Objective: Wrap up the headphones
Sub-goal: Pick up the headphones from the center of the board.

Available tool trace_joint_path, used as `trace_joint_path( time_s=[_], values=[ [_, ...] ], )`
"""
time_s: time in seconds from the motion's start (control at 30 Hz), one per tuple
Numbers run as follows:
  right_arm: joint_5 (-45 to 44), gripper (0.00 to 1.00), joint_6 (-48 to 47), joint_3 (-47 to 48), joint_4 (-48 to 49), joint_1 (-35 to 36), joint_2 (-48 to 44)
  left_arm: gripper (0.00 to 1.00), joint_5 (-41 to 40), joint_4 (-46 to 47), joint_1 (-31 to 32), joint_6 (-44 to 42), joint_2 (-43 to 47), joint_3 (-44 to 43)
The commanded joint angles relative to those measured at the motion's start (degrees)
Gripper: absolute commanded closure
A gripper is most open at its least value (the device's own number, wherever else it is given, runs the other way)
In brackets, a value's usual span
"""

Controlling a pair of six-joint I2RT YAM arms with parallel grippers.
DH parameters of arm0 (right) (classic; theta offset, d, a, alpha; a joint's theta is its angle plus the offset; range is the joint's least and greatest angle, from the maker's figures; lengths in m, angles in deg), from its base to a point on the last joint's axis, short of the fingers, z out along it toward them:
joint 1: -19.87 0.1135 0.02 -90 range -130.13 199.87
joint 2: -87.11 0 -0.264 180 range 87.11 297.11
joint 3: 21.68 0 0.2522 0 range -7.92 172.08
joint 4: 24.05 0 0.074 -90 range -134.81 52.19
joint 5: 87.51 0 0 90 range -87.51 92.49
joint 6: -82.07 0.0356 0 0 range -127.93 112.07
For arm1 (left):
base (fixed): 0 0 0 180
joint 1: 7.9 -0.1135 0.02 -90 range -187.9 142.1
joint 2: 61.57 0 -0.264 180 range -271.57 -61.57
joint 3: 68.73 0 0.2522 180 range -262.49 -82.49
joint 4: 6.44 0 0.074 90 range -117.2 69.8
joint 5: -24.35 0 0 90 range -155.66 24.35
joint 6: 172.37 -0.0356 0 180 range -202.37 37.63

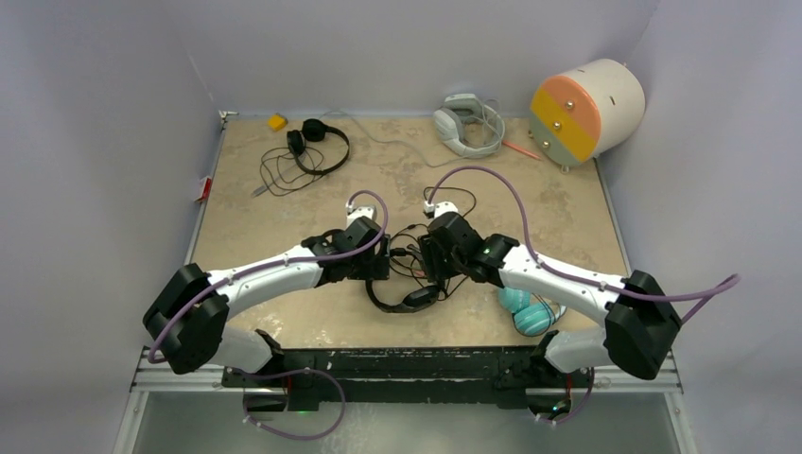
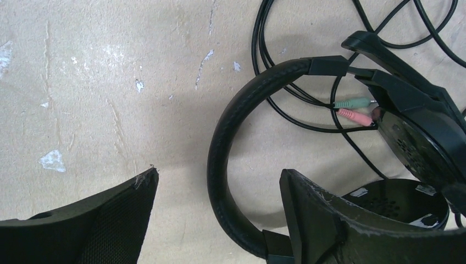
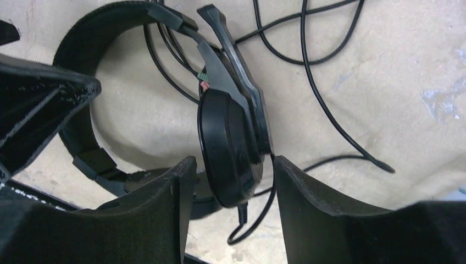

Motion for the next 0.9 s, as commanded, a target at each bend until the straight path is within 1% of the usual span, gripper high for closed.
trace_joint_path(
  time_s=[0.0, 0.03, 0.07, 0.13, 0.2, 0.27, 0.37, 0.47, 0.57, 0.63, 0.77, 0.87],
  values=[
    [1.10, 0.47, -2.48, 0.08, 3.95, -0.44, 2.88, 0.21, 0.17, 0.00, 0.15, -2.03, -0.18, -1.84],
    [1.34, 0.53, -2.65, -0.13, 4.46, -0.43, 3.58, 0.21, 0.52, 0.17, 0.19, -2.21, -0.31, -1.73],
    [1.99, 0.57, -2.86, -0.38, 5.17, -0.43, 4.13, 0.21, 0.81, 0.27, 0.16, -2.37, -0.47, -1.71],
    [2.37, 0.58, -2.90, -1.95, 7.53, -0.43, 4.47, 0.22, 1.07, 0.05, 0.15, -2.75, -1.16, -1.87],
    [2.06, 0.63, -2.97, -3.63, 10.27, -0.43, 4.28, 0.22, 1.08, -0.70, 0.16, -2.88, -2.21, -2.51],
    [0.44, 0.66, -3.42, -5.29, 12.54, -0.43, 3.12, 0.22, 1.16, -1.35, 0.21, -3.05, -2.93, -3.22],
    [0.30, 0.70, -4.41, -7.77, 15.25, -0.43, 1.00, 0.23, 1.44, -1.35, 0.48, -3.63, -3.10, -3.48],
    [0.26, 0.71, -5.11, -9.52, 16.47, -0.43, -0.85, 0.23, 1.60, -1.42, 0.76, -4.18, -3.35, -4.37],
    [1.47, 0.73, -6.31, -11.11, 18.24, -0.43, -2.46, 0.25, 0.13, -2.94, 0.77, -4.38, -5.77, -6.51],
    [2.72, 0.77, -7.06, -12.08, 19.46, -0.43, -3.62, 0.28, -0.52, -4.46, 0.76, -4.78, -7.52, -8.42],
    [2.70, 0.77, -7.87, -12.94, 19.94, -0.43, -5.17, 0.32, 2.05, -3.11, 0.76, -6.99, -7.83, -9.14],
    [3.22, 0.77, -8.30, -12.91, 20.01, -0.43, -5.58, 0.36, 1.90, -3.24, 0.76, -7.33, -7.69, -9.30]
  ],
)
